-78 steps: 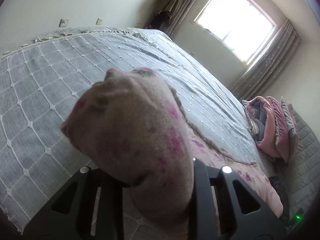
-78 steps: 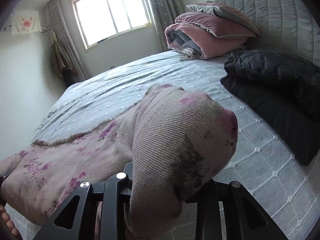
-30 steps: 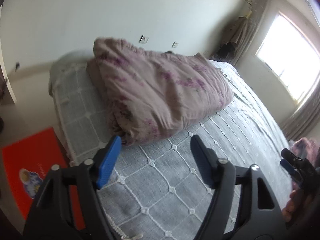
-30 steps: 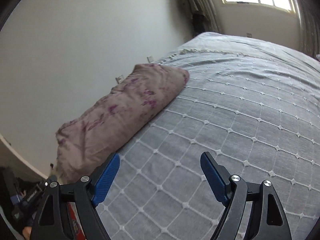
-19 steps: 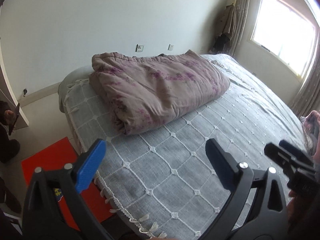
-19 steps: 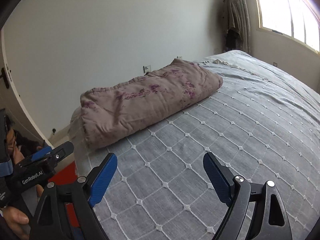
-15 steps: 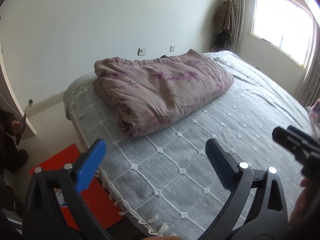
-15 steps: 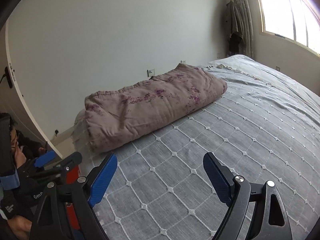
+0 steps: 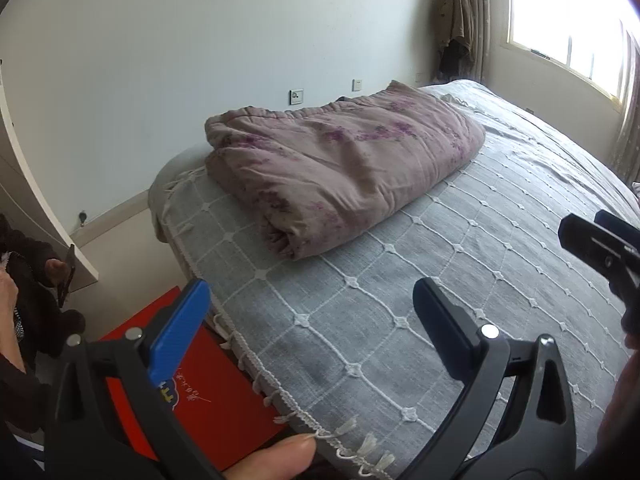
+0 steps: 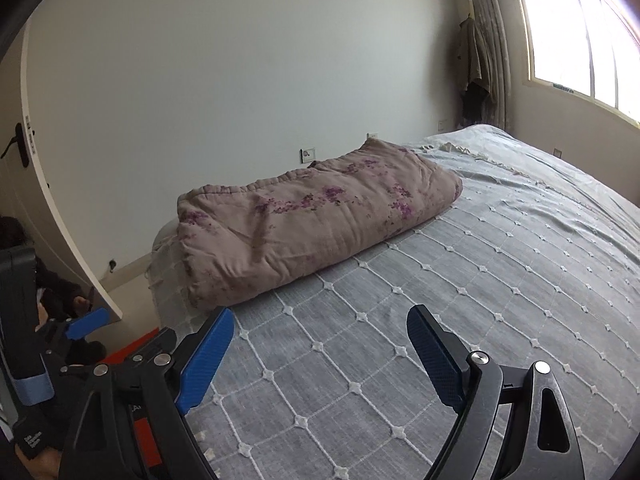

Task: Fold large clothes

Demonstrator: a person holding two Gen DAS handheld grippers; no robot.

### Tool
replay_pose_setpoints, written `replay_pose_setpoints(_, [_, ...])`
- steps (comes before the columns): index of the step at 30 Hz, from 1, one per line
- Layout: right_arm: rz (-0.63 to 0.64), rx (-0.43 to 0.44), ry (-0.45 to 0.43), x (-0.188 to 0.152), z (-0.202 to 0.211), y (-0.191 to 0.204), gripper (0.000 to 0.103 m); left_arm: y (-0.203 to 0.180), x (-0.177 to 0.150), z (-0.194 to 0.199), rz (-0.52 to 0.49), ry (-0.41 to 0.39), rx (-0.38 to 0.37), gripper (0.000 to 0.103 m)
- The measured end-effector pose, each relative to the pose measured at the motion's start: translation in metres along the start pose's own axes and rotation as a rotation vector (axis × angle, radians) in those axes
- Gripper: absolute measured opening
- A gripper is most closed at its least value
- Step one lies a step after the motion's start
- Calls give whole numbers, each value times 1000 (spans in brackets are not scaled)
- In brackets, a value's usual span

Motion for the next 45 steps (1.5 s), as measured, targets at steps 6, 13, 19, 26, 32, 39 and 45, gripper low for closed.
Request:
replay_pose_setpoints(6, [45,-34,-9,-1,1,3,91,-2,-2,1,-7,6,-1,101])
replay_pose_setpoints(13, [38,-68,6,-6,-4,-5,101,-9,-3,3,-21,4,1,101])
replay_pose_setpoints(19, [1,-90,13,-7,-6,-18,101,-14,-4,3,-34,0,-3,101])
replay_pose_setpoints(26, [-22,-94,9,-6,-5,-24,101,-17,-4,5,-38,-10,-8,101])
replay_pose_setpoints(32, [-17,-97,10,-6,-5,-22,101,-14,-3,7,-29,-15,-6,101])
replay_pose_setpoints(39, [-12,-97,12,-7,-6,-21,101,-14,-3,8,-28,-20,-7,101])
replay_pose_setpoints(45, [-13,-97,15,-8,-6,-21,101,-15,-2,9,-33,-26,-10,101])
Point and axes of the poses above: each gripper's, at about its wrist camera, not at the fingertips, and z roughly against the way its jaws point, y to its left, x to its top, the point moved 7 cm from there along -z, roughly the way its jaws point, and after that the axes turned 1 degree about y, right-handed, at the moved point
